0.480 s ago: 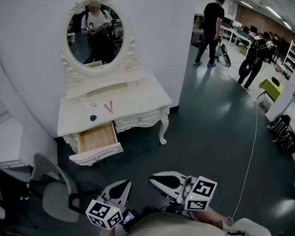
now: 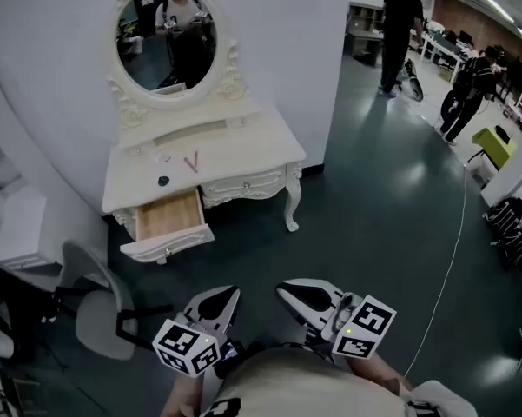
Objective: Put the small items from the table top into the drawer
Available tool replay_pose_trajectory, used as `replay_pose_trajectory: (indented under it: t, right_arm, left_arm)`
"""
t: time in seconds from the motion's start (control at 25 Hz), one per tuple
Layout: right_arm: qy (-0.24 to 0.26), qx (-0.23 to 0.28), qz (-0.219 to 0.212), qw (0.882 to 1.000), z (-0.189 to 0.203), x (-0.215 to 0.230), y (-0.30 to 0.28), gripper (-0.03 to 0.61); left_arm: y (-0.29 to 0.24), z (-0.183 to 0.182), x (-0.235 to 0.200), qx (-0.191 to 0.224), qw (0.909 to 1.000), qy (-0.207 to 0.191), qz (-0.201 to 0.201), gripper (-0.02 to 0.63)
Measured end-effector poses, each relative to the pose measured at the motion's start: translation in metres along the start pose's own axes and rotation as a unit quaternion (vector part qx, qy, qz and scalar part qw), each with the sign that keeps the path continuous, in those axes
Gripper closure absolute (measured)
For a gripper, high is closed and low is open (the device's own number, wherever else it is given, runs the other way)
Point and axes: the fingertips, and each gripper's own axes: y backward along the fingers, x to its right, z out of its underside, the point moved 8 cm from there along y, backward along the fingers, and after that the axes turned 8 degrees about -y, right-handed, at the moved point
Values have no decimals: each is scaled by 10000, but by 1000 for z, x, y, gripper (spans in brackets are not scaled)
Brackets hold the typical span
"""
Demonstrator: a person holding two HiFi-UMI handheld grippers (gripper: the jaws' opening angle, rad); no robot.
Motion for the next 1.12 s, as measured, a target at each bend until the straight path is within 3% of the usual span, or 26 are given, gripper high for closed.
replay_pose_trajectory:
  t: [0.2,0.68,0.88,1.12]
  right_arm:
    - [-91,-203,5,9998,-1,15,15,549]
    - [-480,-1074,-876,9892,18,29,-9,549]
    - [-382,-1238,-968,9868,25,29,-37,549]
    - [-315,-1370,-577,9884,29,36,-86,549]
  left_arm:
    - [-16,-11,18,-64,9997,-131,-176,558]
    - [20,8,27,-118,9889,260,-1460,558]
    - [32,11,0,63,9861,336,-1625,558]
    - [39,13,-63,195,9874,490,-1490,558]
